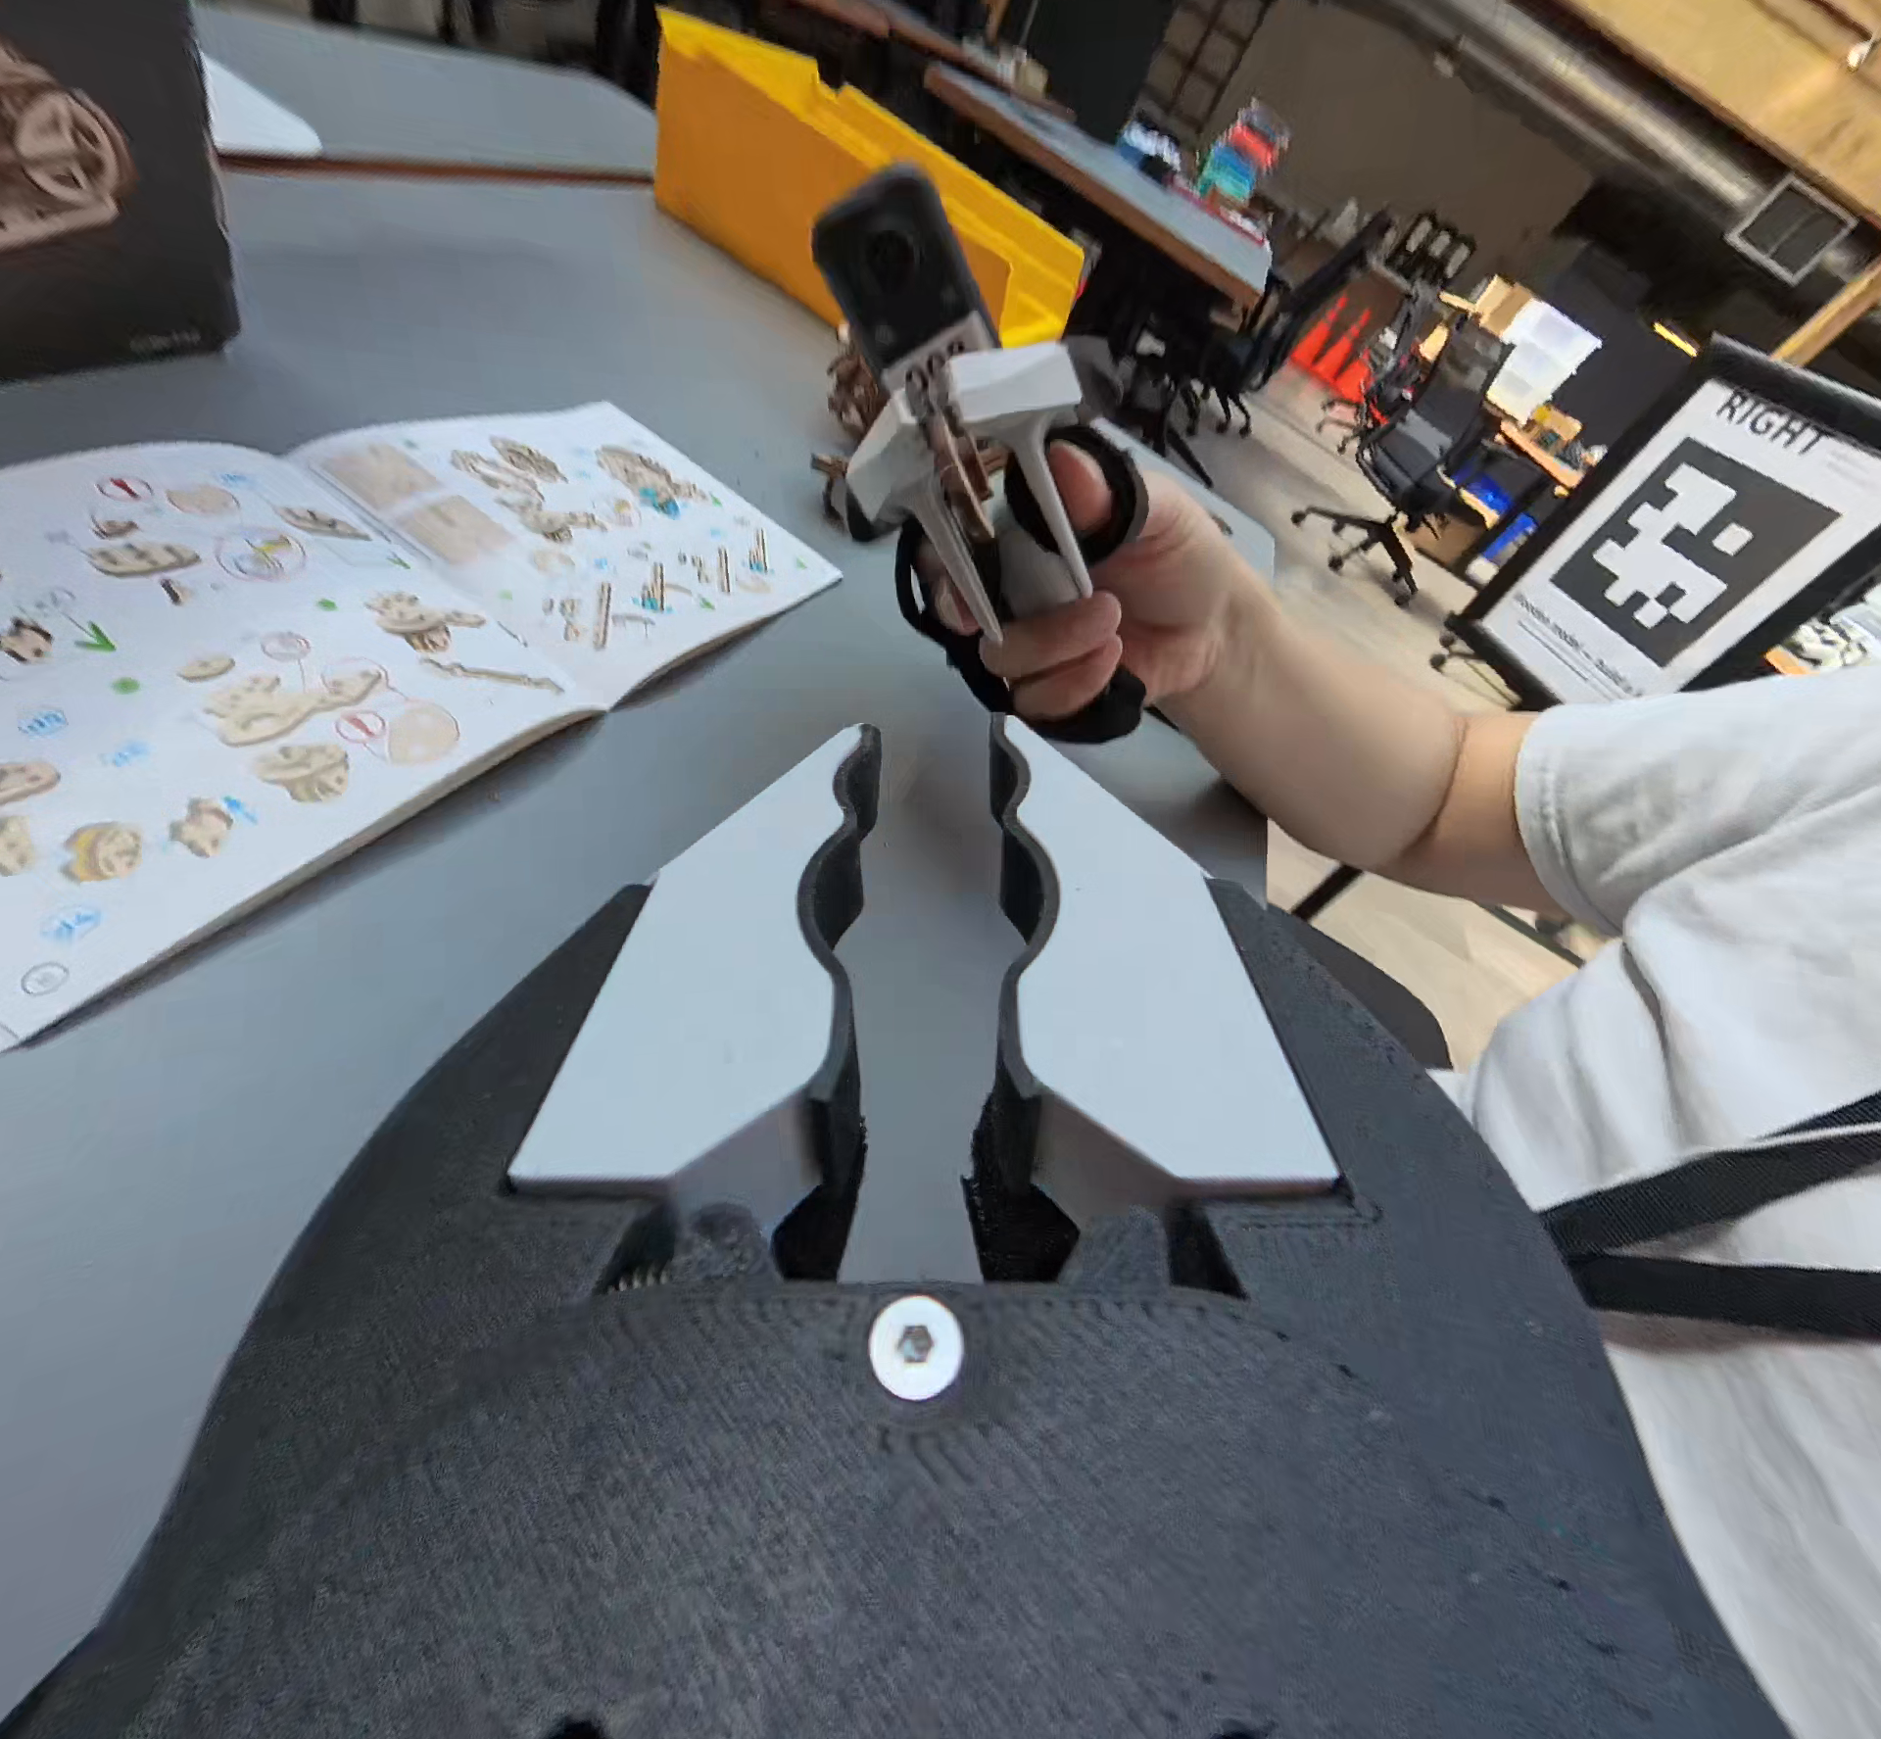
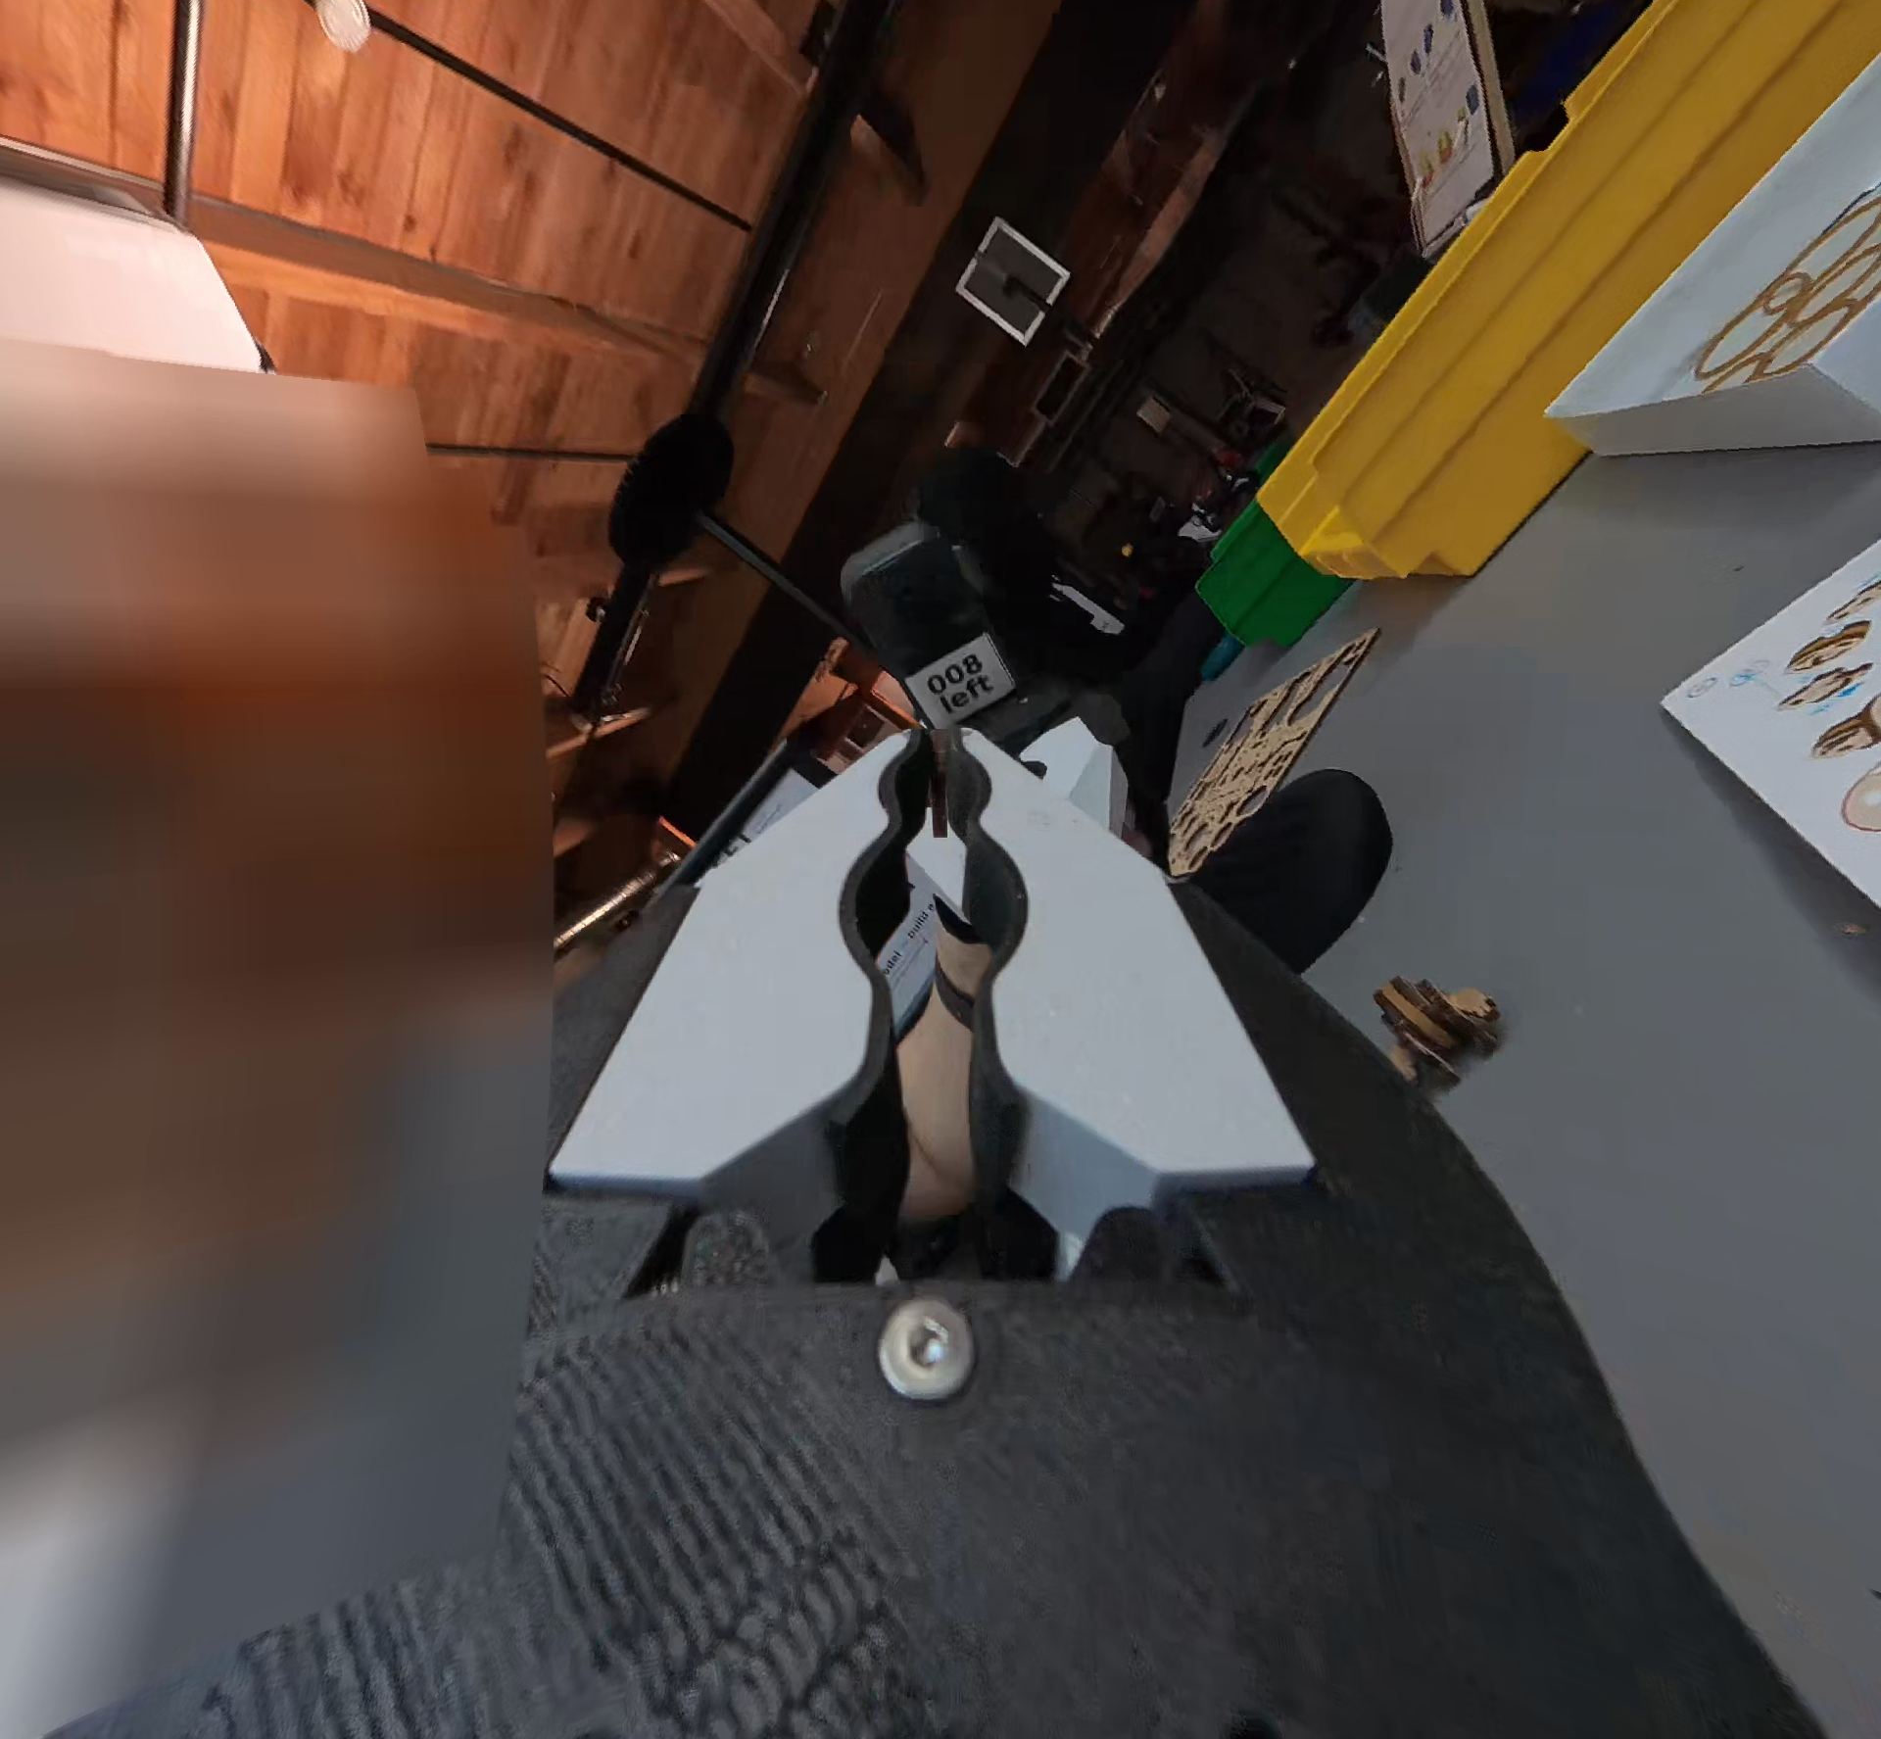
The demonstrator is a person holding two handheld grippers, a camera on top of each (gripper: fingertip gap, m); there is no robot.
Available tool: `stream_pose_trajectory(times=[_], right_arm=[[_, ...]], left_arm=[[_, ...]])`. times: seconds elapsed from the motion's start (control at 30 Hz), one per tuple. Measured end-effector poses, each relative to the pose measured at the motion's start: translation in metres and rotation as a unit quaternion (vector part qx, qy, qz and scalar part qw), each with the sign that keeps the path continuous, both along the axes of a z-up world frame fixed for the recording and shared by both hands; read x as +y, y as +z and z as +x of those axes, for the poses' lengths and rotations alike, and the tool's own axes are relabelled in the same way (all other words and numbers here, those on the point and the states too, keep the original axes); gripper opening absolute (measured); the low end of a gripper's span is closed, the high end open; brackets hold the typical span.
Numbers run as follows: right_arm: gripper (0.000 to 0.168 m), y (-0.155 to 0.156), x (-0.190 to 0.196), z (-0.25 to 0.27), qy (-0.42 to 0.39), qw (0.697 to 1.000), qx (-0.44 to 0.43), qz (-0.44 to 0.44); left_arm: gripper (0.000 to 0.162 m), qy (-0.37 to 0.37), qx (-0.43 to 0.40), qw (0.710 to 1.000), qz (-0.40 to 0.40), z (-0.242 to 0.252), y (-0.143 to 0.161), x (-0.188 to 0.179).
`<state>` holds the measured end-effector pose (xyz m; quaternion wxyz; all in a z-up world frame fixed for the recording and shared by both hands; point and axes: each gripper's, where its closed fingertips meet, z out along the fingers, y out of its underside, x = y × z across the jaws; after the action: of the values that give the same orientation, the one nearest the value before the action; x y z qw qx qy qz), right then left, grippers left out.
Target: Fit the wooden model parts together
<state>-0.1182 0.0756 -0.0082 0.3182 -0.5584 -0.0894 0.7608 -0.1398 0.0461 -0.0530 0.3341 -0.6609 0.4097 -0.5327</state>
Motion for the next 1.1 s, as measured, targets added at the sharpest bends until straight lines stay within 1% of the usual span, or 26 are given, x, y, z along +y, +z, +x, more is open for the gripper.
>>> stream_pose_trajectory(times=[0.03, 0.07, 0.13, 0.17, 0.23, 0.27, 0.33, 0.37, 0.4, 0.47, 0.53, 0.63, 0.7, 0.77, 0.83, 0.87, 0.93, 0.97, 1.0, 1.03, 1.1], right_arm=[[0.002, 0.001, 0.000, 0.000, 0.000, 0.999, 0.028, -0.023], [0.002, 0.000, -0.001, -0.002, 0.005, 0.998, 0.046, -0.042], [0.002, -0.001, -0.003, -0.006, 0.010, 0.993, 0.086, -0.086], [0.001, -0.001, -0.002, -0.006, 0.008, 0.987, 0.113, -0.111], [0.002, -0.004, -0.001, -0.004, -0.005, 0.977, 0.153, -0.151], [0.002, -0.007, -0.001, -0.005, -0.010, 0.973, 0.164, -0.164], [0.002, -0.010, -0.006, -0.008, -0.013, 0.967, 0.179, -0.182], [0.002, -0.011, -0.008, -0.010, -0.014, 0.965, 0.181, -0.187], [0.002, -0.011, -0.011, -0.012, -0.011, 0.965, 0.182, -0.189], [0.002, -0.011, -0.015, -0.014, -0.015, 0.965, 0.180, -0.188], [0.002, -0.008, -0.020, -0.015, -0.007, 0.966, 0.180, -0.185], [0.002, -0.007, -0.026, -0.016, -0.002, 0.970, 0.170, -0.176], [0.002, -0.006, -0.030, -0.016, 0.002, 0.970, 0.168, -0.177], [0.003, -0.008, -0.033, -0.017, 0.008, 0.973, 0.160, -0.169], [0.006, -0.011, -0.040, -0.019, 0.018, 0.984, 0.123, -0.129], [0.007, -0.014, -0.043, -0.021, 0.017, 0.991, 0.086, -0.097], [0.009, -0.016, -0.051, -0.022, 0.005, 1.000, -0.013, 0.010], [0.011, -0.013, -0.057, -0.021, 0.003, 0.994, -0.067, 0.090], [0.012, -0.010, -0.064, -0.022, 0.002, 0.974, -0.130, 0.187], [0.011, -0.011, -0.071, -0.024, 0.001, 0.937, -0.202, 0.285], [0.013, -0.017, -0.078, -0.026, 0.004, 0.831, -0.324, 0.452]], left_arm=[[0.027, 0.031, -0.041, 0.998, 0.034, 0.002, 0.009, 0.003], [0.036, 0.060, -0.065, 0.993, 0.078, 0.002, 0.016, 0.006], [0.049, 0.119, -0.057, 0.976, 0.174, -0.002, 0.023, 0.016], [0.055, 0.134, -0.046, 0.965, 0.220, -0.004, 0.026, 0.018], [0.056, 0.161, -0.017, 0.938, 0.306, -0.005, 0.031, 0.019], [0.056, 0.173, 0.003, 0.920, 0.351, -0.004, 0.031, 0.018], [0.048, 0.194, 0.037, 0.880, 0.431, 0.000, 0.033, 0.015], [0.041, 0.197, 0.045, 0.866, 0.458, 0.003, 0.034, 0.011], [0.033, 0.194, 0.045, 0.856, 0.476, 0.005, 0.036, 0.007], [0.027, 0.182, 0.040, 0.854, 0.486, 0.010, 0.037, 0.001], [0.029, 0.167, 0.039, 0.861, 0.479, 0.011, 0.035, -0.001], [0.024, 0.144, 0.016, 0.868, 0.475, 0.010, 0.040, -0.009], [0.024, 0.127, 0.014, 0.872, 0.472, 0.010, 0.039, -0.012], [0.024, 0.102, 0.013, 0.885, 0.454, 0.009, 0.038, -0.015], [0.024, 0.060, 0.008, 0.907, 0.417, 0.008, 0.037, -0.021], [0.024, 0.035, 0.005, 0.920, 0.390, 0.006, 0.036, -0.024], [0.024, -0.034, -0.006, 0.948, 0.317, 0.002, 0.034, -0.035], [0.024, -0.074, -0.008, 0.958, 0.276, -0.002, 0.033, -0.041], [0.024, -0.108, -0.006, 0.965, 0.240, -0.006, 0.031, -0.045], [0.024, -0.145, 0.002, 0.968, 0.205, -0.010, 0.028, -0.050], [0.024, -0.190, 0.021, 0.970, 0.152, -0.016, 0.021, -0.052]])
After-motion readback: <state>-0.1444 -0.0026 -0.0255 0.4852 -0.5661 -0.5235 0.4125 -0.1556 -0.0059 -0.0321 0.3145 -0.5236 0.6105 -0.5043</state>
